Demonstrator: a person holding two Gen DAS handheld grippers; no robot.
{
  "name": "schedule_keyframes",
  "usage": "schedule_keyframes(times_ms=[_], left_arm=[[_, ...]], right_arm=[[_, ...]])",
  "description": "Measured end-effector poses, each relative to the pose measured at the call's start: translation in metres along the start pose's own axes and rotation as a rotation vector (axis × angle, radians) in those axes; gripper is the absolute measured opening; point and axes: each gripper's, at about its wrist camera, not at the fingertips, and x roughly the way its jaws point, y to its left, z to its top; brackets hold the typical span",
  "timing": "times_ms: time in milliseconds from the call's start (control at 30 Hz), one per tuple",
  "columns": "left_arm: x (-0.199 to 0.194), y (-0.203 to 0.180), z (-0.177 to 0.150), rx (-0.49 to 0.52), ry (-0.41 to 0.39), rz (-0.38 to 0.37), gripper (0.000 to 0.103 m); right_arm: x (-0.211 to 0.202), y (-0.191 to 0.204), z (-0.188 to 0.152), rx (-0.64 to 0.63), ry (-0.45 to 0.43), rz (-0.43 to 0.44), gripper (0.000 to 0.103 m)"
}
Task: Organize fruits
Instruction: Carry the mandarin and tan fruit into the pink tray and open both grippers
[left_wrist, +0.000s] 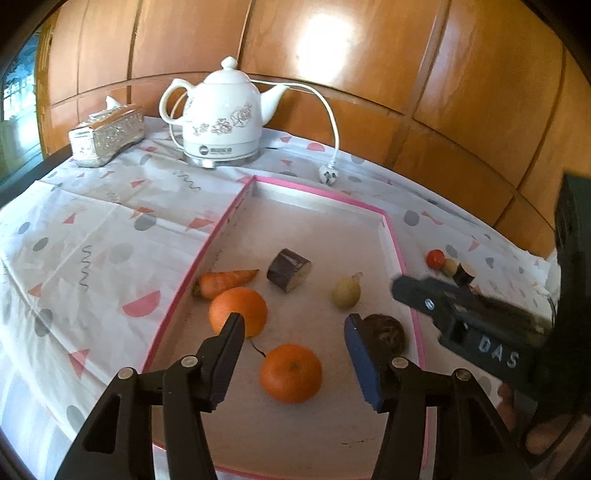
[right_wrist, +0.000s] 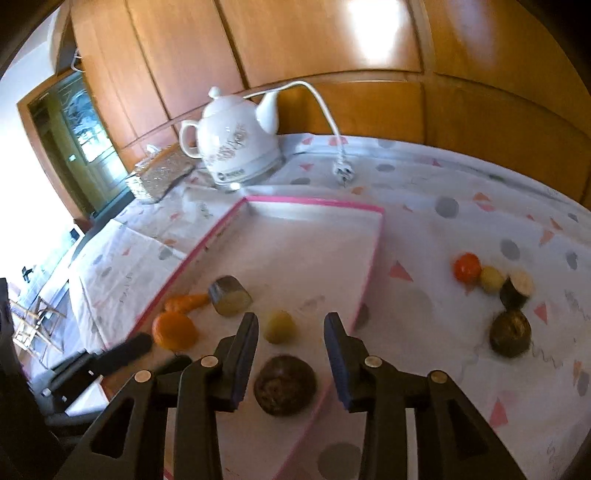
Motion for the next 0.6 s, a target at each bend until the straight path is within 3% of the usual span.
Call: schedule_keyframes(times_ms=[600], left_arm=[[-0.007,-0.026,-0.004,0.065,0.001,-0.012,0.060]], right_arm=[[-0.025,-0.062,-0.033,0.172,-0.011,-0.131,0.037]])
